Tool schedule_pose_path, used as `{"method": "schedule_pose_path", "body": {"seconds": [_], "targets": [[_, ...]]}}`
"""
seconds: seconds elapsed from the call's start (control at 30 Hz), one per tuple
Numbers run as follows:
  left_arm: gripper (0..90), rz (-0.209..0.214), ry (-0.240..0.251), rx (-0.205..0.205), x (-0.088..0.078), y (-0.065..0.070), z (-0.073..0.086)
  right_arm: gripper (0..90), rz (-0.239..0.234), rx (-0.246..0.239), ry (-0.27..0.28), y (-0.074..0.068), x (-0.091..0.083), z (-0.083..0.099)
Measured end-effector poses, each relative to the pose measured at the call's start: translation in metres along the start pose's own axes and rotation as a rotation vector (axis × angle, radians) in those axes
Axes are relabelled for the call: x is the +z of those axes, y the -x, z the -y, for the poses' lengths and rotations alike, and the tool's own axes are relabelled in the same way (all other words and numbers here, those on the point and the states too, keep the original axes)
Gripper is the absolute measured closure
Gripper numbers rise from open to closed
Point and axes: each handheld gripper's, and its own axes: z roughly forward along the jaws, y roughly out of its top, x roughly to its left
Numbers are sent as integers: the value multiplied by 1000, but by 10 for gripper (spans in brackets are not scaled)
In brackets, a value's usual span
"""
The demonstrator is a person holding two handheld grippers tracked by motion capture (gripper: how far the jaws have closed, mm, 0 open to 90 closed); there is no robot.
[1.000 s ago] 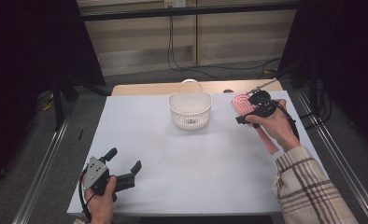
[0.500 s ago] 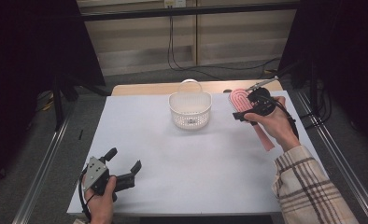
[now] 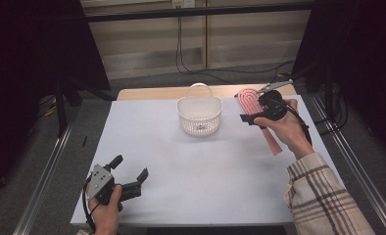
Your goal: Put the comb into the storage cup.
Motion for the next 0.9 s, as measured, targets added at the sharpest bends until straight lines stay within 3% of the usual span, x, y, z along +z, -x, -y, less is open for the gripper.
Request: {"method": "schedule_pose_path", "body": {"seconds": [0.9], "targets": [[14,0,6,0,-1,-1,-1,200,-13,-16,159,-11,-9,-11]]}}
